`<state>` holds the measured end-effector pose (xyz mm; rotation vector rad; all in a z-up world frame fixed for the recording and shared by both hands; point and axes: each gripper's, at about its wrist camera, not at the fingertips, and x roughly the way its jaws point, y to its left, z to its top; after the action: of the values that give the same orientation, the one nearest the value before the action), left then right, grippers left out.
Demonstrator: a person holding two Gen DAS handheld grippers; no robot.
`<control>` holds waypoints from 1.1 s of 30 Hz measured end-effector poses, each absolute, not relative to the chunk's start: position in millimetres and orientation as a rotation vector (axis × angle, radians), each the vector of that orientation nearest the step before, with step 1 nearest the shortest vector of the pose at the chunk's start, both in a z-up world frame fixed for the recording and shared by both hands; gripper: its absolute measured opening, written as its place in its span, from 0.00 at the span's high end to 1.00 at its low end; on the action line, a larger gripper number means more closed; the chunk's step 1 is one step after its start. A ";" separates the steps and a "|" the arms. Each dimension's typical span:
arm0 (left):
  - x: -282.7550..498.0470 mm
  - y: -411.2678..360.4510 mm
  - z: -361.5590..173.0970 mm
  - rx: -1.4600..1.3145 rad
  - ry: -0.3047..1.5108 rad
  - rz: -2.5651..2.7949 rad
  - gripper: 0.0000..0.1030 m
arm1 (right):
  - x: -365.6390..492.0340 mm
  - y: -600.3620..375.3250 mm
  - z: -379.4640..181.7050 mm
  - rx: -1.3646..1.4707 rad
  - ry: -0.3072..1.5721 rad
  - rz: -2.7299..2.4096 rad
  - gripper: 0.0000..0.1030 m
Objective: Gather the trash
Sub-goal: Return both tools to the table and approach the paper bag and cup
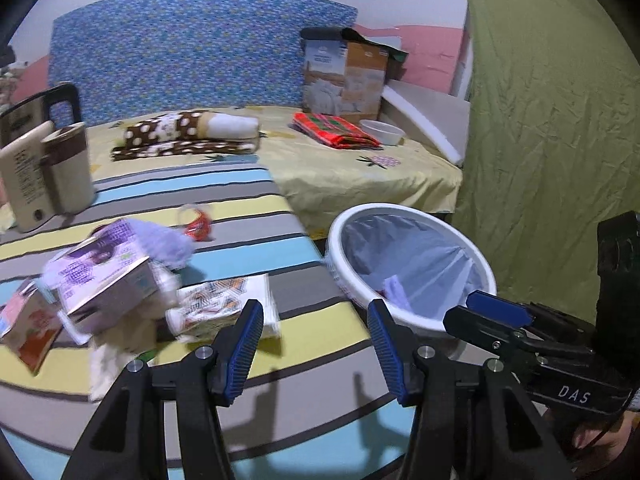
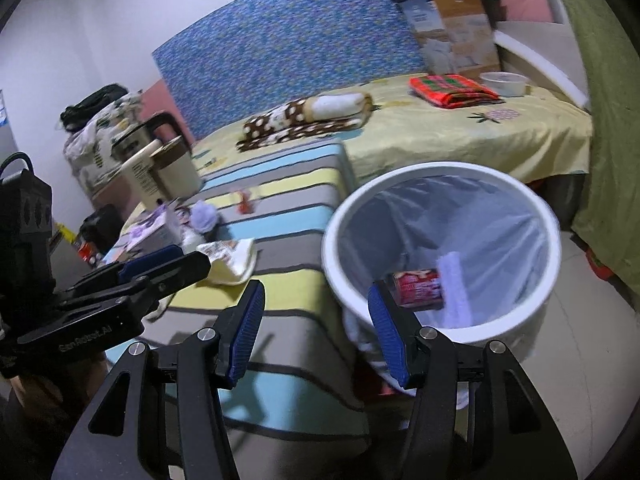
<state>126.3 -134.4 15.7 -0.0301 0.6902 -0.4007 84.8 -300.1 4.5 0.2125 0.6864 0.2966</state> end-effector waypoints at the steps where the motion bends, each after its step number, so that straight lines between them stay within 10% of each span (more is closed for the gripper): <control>1: 123.6 -129.8 15.8 -0.026 0.687 -0.385 0.48 | 83.8 -296.0 4.1 0.207 0.689 0.305 0.46; 33: 131.2 -19.4 -31.6 -0.128 0.780 -0.092 0.47 | 108.3 -220.4 -2.9 0.063 0.720 0.479 0.46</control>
<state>131.2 -19.4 -31.6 -0.1284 0.7800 -0.0917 108.3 -220.4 -2.9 0.0630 0.7203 0.4787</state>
